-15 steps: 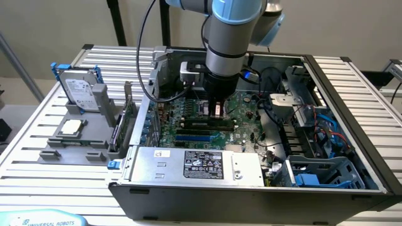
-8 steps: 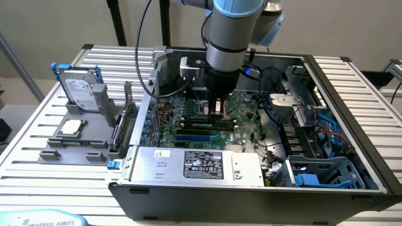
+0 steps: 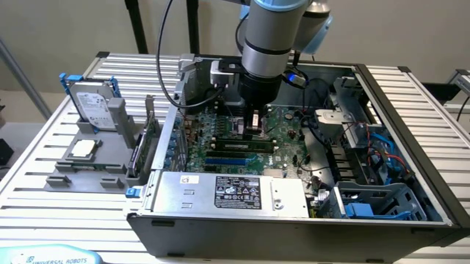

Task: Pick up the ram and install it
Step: 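Insert the ram into the slot, then press down the ram until it locks into place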

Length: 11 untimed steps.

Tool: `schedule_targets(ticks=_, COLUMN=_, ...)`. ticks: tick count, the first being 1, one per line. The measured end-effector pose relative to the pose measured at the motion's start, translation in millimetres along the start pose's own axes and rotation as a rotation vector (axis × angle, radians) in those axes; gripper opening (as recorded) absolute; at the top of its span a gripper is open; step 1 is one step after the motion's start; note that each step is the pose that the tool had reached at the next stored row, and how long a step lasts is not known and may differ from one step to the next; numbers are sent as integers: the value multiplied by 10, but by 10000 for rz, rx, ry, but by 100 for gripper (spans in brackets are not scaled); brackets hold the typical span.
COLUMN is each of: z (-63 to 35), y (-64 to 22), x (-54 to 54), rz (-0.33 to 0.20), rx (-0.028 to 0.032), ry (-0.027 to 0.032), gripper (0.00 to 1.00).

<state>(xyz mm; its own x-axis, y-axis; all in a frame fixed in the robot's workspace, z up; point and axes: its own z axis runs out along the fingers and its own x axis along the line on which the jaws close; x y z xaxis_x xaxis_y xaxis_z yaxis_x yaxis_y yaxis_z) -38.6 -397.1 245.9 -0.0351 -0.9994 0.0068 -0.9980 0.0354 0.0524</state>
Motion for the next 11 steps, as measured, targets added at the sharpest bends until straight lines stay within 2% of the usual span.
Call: schedule_targets(ticks=11, z=-1, y=0, x=0, rz=0, rx=-2, ry=-6, gripper=11)
